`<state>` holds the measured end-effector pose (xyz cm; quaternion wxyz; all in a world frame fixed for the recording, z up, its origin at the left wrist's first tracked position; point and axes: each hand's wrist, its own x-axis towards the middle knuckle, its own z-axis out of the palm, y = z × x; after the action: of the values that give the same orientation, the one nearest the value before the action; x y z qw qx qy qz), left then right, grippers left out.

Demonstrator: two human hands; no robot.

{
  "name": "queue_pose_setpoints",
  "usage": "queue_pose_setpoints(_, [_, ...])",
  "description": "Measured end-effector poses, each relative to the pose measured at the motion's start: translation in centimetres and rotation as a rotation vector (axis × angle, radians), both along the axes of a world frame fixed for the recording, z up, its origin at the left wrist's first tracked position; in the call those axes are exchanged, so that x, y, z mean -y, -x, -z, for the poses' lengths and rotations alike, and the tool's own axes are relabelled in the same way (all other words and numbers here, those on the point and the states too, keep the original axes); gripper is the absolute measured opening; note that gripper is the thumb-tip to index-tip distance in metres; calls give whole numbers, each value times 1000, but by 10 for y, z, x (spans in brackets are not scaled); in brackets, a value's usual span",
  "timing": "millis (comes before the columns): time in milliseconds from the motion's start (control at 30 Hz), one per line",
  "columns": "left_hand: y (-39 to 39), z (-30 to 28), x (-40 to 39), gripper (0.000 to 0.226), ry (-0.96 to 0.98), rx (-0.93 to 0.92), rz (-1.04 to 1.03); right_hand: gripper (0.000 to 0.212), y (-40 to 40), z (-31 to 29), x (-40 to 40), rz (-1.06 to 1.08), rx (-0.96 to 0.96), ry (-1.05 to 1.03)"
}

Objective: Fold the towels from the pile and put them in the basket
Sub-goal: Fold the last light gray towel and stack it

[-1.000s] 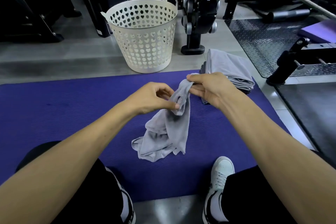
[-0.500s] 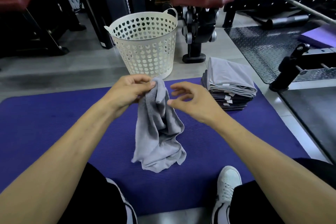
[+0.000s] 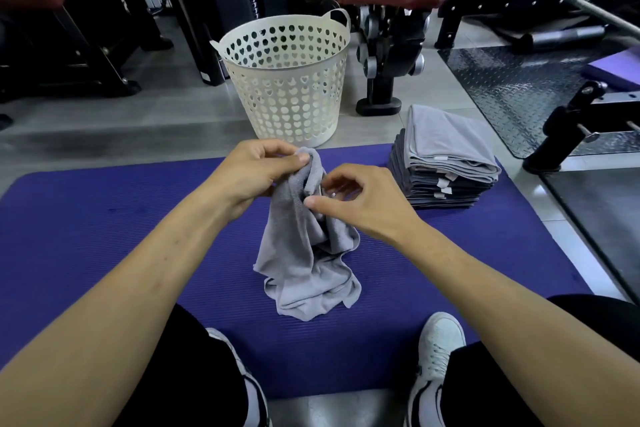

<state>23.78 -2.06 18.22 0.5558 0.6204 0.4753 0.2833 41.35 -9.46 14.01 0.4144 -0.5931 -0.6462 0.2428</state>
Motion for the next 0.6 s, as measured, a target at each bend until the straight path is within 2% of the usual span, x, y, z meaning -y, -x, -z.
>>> queue_pose_setpoints(167, [1,1,-1,15,21,-28,23,6,-5,0,-5,103,-76,-43])
queue_pose_setpoints(300, [8,5,-6,12,13,-60,38,11,-15,-6,-7,178,-104,-53])
queue_pose_setpoints(433, [13,10,-12,19,-84,-154,32,13,-21,-20,-5,226,-100,-95])
queue_pose_setpoints(600, [4,26,-8,18,-119,-240,84,14,-28,-22,-5,220,-197,-35])
